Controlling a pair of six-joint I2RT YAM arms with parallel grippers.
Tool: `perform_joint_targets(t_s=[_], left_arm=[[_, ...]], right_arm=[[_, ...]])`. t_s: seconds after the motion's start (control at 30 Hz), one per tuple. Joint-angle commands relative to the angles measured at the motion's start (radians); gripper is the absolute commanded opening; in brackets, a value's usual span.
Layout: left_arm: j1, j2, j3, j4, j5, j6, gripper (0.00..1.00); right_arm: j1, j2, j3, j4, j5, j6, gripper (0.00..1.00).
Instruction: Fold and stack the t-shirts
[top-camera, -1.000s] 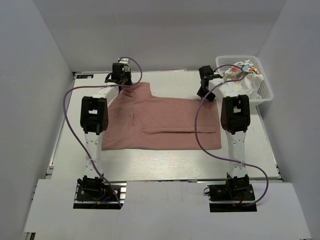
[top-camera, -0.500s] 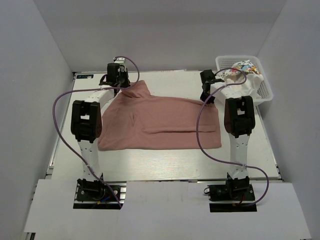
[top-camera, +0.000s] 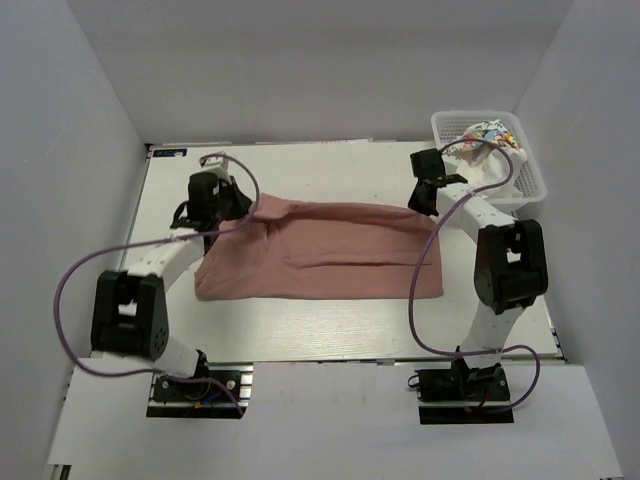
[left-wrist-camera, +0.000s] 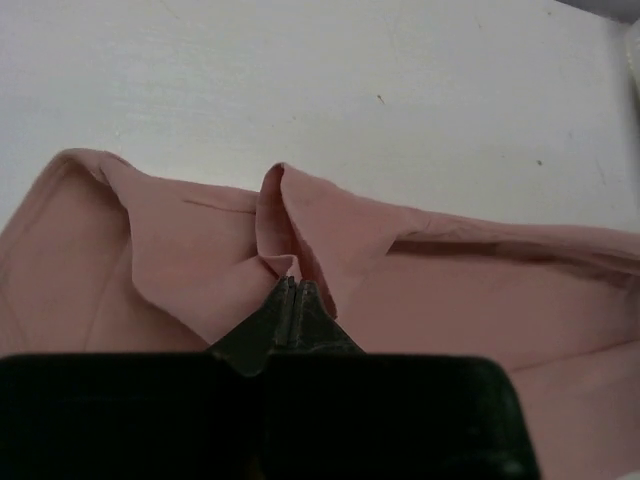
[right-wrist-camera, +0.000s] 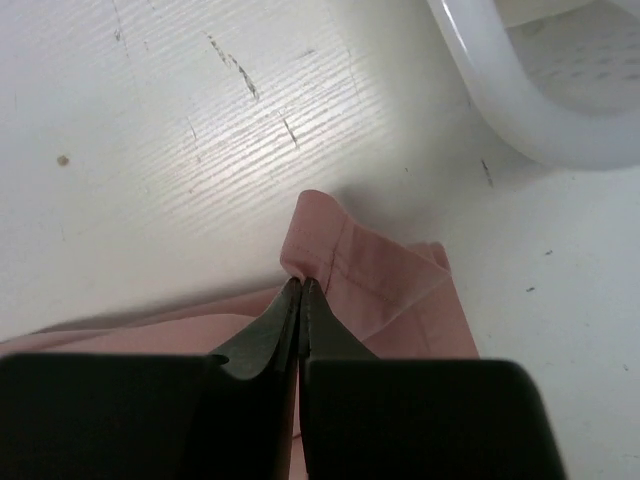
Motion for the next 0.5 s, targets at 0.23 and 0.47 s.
perform_joint_targets(t_s=[0.23, 0.47], left_arm=[[-0.003, -0.471, -0.364, -0.046, -0.058, -0.221, 0.0], [-0.003, -0.675, -0.507, -0.122, -0.09, -0.252, 0.0]], right_arm=[[-0.006, -0.148, -0.138, 0.075, 0.003, -0.037, 0.0], [-0.006, -0.194, -0.172, 0.083, 0.0, -0.029, 0.0]])
